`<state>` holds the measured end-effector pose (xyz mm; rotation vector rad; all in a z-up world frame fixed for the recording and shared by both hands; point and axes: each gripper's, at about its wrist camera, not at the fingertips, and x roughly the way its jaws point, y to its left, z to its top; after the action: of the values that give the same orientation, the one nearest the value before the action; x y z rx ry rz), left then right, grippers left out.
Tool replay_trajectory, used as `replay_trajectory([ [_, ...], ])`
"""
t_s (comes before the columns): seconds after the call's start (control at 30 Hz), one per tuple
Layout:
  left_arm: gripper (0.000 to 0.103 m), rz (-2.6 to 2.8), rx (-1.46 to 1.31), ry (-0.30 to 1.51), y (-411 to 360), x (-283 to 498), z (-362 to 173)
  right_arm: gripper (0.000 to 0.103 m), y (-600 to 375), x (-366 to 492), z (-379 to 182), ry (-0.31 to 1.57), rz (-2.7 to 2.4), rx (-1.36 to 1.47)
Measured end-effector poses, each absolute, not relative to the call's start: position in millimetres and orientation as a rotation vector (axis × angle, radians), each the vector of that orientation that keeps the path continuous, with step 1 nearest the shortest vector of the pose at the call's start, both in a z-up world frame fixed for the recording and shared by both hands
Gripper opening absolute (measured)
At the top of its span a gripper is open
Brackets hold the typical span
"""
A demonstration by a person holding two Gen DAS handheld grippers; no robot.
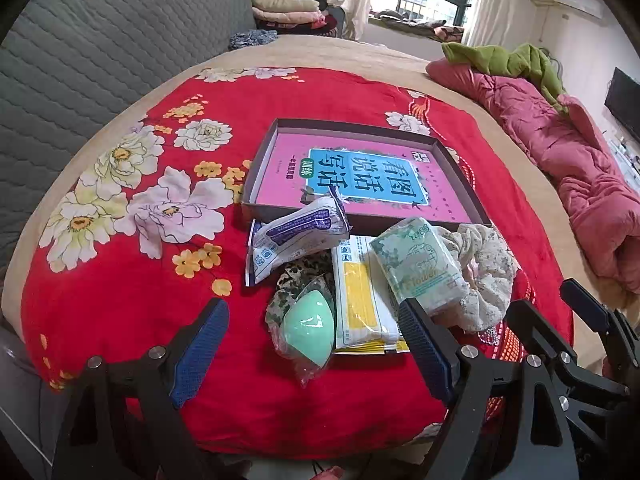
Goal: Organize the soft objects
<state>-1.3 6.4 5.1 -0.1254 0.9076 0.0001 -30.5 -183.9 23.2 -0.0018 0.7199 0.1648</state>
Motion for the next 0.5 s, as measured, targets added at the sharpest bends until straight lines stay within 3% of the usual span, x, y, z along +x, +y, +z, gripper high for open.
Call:
replay_trajectory([
  [0.5,0.087,-0.001,-0.117,0.899,5.1,-2.9,6.6,0.082,-183.4,-31.8,24.6,0.71,0.165,-0.013],
])
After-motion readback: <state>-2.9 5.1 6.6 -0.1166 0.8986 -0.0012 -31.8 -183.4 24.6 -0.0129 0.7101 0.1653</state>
